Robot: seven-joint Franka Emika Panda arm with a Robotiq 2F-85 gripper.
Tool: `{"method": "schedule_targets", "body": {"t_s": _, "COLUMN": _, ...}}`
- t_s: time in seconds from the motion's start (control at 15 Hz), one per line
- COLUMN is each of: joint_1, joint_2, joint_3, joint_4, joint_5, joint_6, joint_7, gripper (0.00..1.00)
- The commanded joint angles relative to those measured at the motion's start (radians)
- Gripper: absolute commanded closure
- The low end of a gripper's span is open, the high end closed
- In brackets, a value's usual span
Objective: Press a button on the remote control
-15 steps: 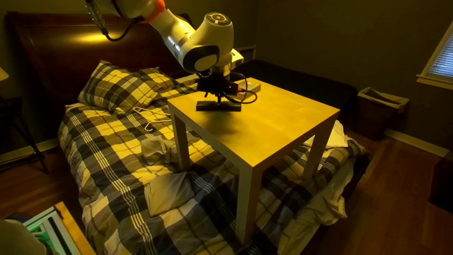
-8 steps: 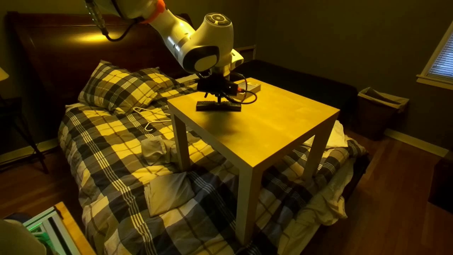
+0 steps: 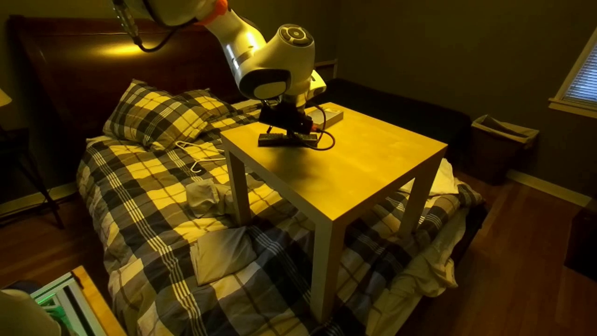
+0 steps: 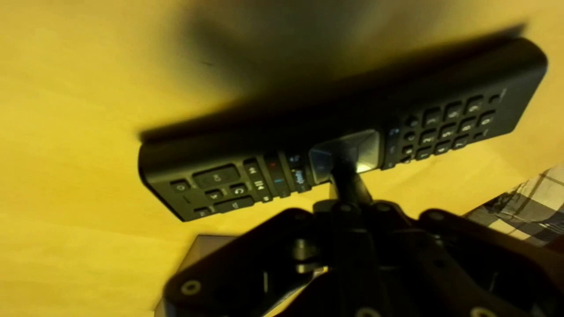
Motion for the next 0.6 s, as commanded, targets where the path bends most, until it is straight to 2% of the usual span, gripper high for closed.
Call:
{"method": "schedule_targets", "body": {"t_s": 0.0, "joint_1": -0.012, "joint_2": 0.023, "joint_3": 0.01, "joint_4": -0.039, "joint_5": 0.082, "joint_6": 0.012, "joint_7": -0.074, "gripper": 1.0}}
{"method": "schedule_targets", "body": {"t_s": 0.13, "joint_1": -0.002, "joint_2": -0.005, "joint_3": 0.005, "joint_4": -0.027, "joint_5": 0.092, "joint_6": 0.001, "joint_7": -0.081, "gripper": 1.0}}
{"method": "schedule_targets", "body": {"t_s": 0.27, "joint_1": 0.009, "joint_2": -0.048, "joint_3": -0.008, "joint_4": -0.028, "joint_5": 0.055, "joint_6": -0.017, "joint_7": -0.048, "gripper": 1.0}}
{"method": "schedule_targets", "body": {"t_s": 0.47, "joint_1": 0.029, "joint_2": -0.138, "joint_3": -0.046, "joint_4": -0.043, "joint_5": -0.062, "joint_6": -0.044, "joint_7": 0.059, "gripper": 1.0}}
{"method": "schedule_targets", "body": {"t_s": 0.53, "joint_1": 0.036, "joint_2": -0.176, "joint_3": -0.067, "joint_4": -0.052, "joint_5": -0.138, "joint_6": -0.053, "joint_7": 0.125, "gripper": 1.0}}
